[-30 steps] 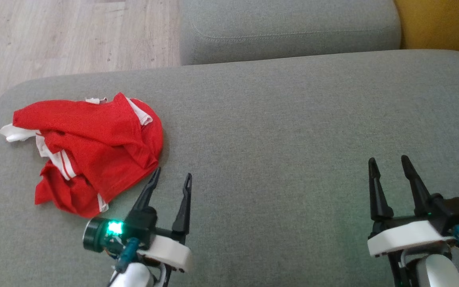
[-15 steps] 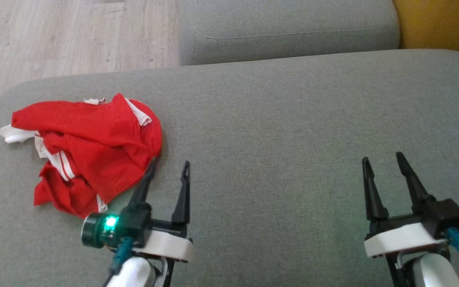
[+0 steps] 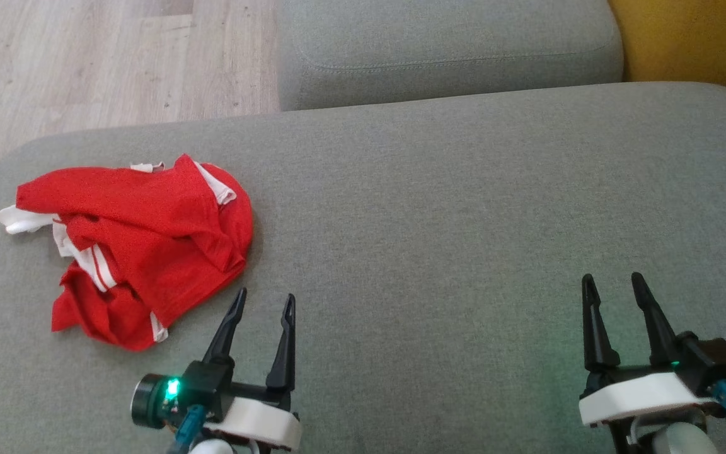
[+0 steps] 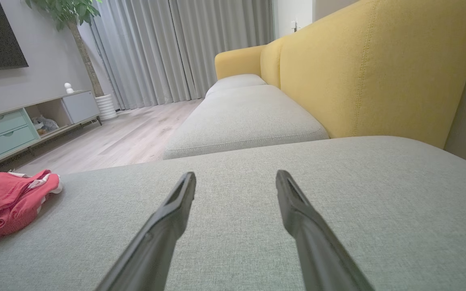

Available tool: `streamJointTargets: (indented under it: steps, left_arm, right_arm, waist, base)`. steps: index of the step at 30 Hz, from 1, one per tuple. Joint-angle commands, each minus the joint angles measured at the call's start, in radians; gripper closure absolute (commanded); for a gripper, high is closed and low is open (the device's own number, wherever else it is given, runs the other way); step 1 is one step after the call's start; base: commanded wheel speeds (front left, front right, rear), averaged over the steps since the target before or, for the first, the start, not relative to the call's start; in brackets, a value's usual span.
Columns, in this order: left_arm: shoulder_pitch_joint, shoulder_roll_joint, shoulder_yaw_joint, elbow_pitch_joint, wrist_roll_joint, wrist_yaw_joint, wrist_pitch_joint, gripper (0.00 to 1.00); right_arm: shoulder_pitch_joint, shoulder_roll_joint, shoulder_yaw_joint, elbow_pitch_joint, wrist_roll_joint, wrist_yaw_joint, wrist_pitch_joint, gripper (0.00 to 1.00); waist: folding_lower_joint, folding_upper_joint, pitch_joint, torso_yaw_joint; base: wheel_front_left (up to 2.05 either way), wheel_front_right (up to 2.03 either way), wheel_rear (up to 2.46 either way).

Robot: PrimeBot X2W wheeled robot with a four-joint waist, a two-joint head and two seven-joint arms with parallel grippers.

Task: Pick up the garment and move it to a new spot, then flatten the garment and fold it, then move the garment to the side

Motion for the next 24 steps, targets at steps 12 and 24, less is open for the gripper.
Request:
streamJointTargets:
  steps: [12,24]
  left_arm:
    - [-0.034,-0.039,0.104,-0.021,0.050,-0.049,-0.011,0.00]
    - [0.006,-0.051,0.165,-0.014,0.084,-0.062,-0.011,0.00]
  right_arm:
    - [-0.040,-0.011,0.032,-0.018,0.014,-0.001,-0.013,0.00]
    - [-0.023,-0.011,0.110,-0.013,0.039,-0.001,-0.013,0.00]
  waist:
    - [0.0000,0.0000,-0.001,0.023]
    - [0.0000,0.0000,-0.029,0.172]
  base:
    - [0.00,0.00,0.00]
    - [0.00,0.00,0.00]
